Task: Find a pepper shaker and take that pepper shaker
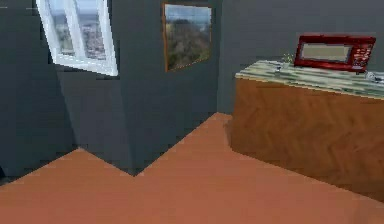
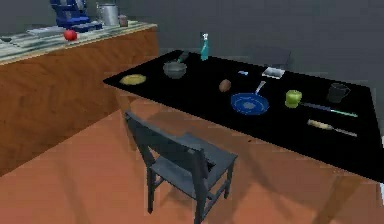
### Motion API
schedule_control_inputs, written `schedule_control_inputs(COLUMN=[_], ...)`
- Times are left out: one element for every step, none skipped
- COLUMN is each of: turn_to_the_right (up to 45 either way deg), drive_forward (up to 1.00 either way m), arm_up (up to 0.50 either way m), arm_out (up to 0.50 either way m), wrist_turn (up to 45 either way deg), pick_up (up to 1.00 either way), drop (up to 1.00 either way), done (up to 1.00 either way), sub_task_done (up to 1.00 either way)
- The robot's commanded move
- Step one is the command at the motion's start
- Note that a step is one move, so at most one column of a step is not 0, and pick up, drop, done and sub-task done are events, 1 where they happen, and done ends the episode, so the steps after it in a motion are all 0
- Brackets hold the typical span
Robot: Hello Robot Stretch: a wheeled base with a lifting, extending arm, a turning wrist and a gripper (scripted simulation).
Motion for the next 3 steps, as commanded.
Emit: schedule_control_inputs(turn_to_the_right=[33.0, 0.0, 18.0], drive_forward=[0.0, 1.0, 0.0], arm_up=[0.0, 0.0, 0.0], arm_out=[0.0, 0.0, 0.0], wrist_turn=[0.0, 0.0, 0.0], pick_up=[0.0, 0.0, 0.0], drop=[0.0, 0.0, 0.0], done=[0.0, 0.0, 0.0], sub_task_done=[0.0, 0.0, 0.0])
